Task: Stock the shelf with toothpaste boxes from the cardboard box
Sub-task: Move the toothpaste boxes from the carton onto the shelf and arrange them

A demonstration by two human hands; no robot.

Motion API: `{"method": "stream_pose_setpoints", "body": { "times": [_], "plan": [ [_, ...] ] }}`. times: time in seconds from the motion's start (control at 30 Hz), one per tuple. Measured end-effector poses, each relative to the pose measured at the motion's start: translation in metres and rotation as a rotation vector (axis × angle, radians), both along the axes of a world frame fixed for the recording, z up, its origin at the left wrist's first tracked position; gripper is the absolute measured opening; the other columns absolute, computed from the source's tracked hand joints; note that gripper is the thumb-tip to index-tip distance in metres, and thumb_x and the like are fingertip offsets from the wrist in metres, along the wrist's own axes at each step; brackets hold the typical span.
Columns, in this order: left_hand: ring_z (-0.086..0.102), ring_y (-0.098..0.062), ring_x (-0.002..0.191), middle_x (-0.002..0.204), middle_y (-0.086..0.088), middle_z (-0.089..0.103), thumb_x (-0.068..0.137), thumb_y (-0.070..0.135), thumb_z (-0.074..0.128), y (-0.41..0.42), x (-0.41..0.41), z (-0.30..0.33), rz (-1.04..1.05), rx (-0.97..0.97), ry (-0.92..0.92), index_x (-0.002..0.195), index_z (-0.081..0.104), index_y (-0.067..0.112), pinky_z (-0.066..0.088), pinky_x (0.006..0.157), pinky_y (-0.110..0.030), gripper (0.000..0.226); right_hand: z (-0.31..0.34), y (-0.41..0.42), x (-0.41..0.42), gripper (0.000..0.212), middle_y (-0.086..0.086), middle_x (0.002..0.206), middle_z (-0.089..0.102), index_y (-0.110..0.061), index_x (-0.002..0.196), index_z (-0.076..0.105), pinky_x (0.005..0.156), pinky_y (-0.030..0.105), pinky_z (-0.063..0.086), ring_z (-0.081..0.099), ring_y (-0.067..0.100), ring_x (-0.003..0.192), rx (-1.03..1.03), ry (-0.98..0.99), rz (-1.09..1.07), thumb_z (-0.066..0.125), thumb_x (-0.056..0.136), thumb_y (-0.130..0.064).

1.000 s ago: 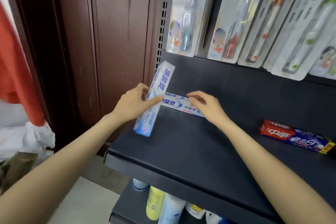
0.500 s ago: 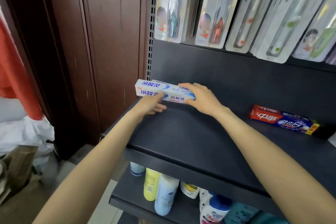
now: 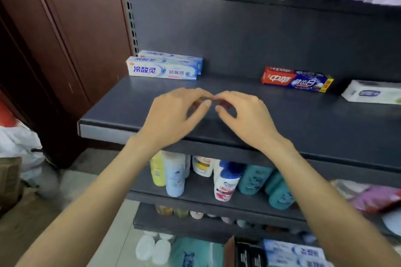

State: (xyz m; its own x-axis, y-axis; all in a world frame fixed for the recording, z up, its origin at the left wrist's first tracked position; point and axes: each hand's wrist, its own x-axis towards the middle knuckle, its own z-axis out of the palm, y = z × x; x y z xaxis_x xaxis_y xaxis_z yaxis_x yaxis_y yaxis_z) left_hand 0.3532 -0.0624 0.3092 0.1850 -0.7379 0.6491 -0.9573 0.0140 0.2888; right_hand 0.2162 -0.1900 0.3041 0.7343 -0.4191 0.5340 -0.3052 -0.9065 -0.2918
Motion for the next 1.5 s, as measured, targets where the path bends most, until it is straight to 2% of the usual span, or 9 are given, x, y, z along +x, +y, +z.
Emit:
{"method": "stream_pose_setpoints", "body": {
  "times": [0.23,0.37,0.5,0.7,0.87,1.03,1.2,1.37,1.5],
  "plan": [
    [0.06,-0.012,0.062,0.075,0.005,0.069,0.095,0.029,0.046,-0.007,-0.147,-0.096,-0.387,-0.033,0.06,0.092,0.071,0.016,0.049,0.056,-0.031,0.028,-0.084,0.037,-0.181,0.024,-0.011,0.078,0.068,-0.026,0.1,0.067,0.058,0.022,0.046,0.051,0.0,0.061,0.139,-0.02,-0.097,0.048,0.086,-0.031],
    [0.063,-0.014,0.075,0.081,0.006,0.07,0.09,0.032,0.047,-0.014,-0.215,-0.174,-0.393,0.306,0.158,0.103,0.067,0.019,0.05,0.061,-0.029,0.027,-0.172,0.031,-0.265,0.019,-0.007,0.08,0.071,-0.023,0.103,0.067,0.065,0.034,0.053,0.065,0.011,0.073,0.37,0.223,-0.217,0.058,0.086,-0.022],
    [0.053,-0.02,0.112,0.115,0.001,0.063,0.091,0.03,0.053,-0.012,-0.269,-0.257,-0.273,0.706,0.219,0.127,0.053,0.022,0.045,0.091,-0.034,0.037,-0.256,0.025,-0.333,0.031,-0.001,0.114,0.066,-0.022,0.119,0.061,0.083,0.033,0.048,0.061,0.02,0.106,0.597,0.589,-0.304,0.059,0.088,-0.017],
    [0.038,-0.025,0.125,0.136,-0.006,0.044,0.086,0.037,0.059,-0.015,-0.303,-0.338,-0.081,1.005,0.247,0.139,0.039,0.021,0.032,0.106,-0.035,0.059,-0.331,0.017,-0.378,0.066,0.004,0.14,0.042,-0.023,0.142,0.035,0.102,0.035,0.032,0.038,0.027,0.128,0.494,0.879,-0.285,0.065,0.083,-0.025],
    [0.03,-0.023,0.133,0.143,-0.006,0.033,0.086,0.041,0.059,-0.028,-0.331,-0.371,-0.219,1.082,0.051,0.145,0.025,0.017,0.027,0.112,-0.036,0.072,-0.372,0.012,-0.38,0.076,0.01,0.134,0.038,-0.017,0.138,0.034,0.106,0.04,0.031,0.037,0.03,0.125,0.316,1.057,-0.265,0.074,0.073,-0.029],
    [0.025,-0.028,0.134,0.145,-0.01,0.025,0.084,0.041,0.062,-0.041,-0.361,-0.386,-0.215,1.128,-0.217,0.146,0.018,0.016,0.023,0.111,-0.04,0.081,-0.393,0.007,-0.372,0.079,0.009,0.096,0.057,-0.012,0.103,0.06,0.081,0.04,0.049,0.055,0.027,0.087,0.132,0.983,-0.37,0.09,0.03,-0.023],
    [0.028,-0.028,0.132,0.144,-0.01,0.027,0.083,0.039,0.063,-0.049,-0.375,-0.388,-0.21,1.1,-0.338,0.148,0.003,0.014,0.025,0.108,-0.041,0.092,-0.385,0.01,-0.366,0.068,0.008,0.104,0.06,-0.011,0.109,0.057,0.093,0.042,0.046,0.058,0.026,0.097,0.079,1.012,-0.41,0.085,0.048,-0.023],
    [0.039,-0.025,0.125,0.139,-0.008,0.039,0.08,0.04,0.065,-0.052,-0.374,-0.383,-0.238,1.014,-0.212,0.143,0.02,0.012,0.03,0.105,-0.036,0.082,-0.348,0.013,-0.381,0.082,0.007,0.097,0.063,-0.014,0.103,0.062,0.096,0.047,0.044,0.06,0.025,0.093,0.04,0.954,-0.406,0.092,0.029,-0.033],
    [0.051,-0.024,0.107,0.118,-0.005,0.053,0.075,0.049,0.065,-0.05,-0.38,-0.356,-0.13,0.905,0.209,0.128,0.036,0.011,0.041,0.09,-0.034,0.071,-0.309,0.017,-0.409,0.05,0.017,0.128,0.049,-0.011,0.114,0.059,0.109,0.052,0.025,0.039,0.032,0.123,-0.064,0.441,-0.524,0.065,0.065,-0.008]
  ]
}}
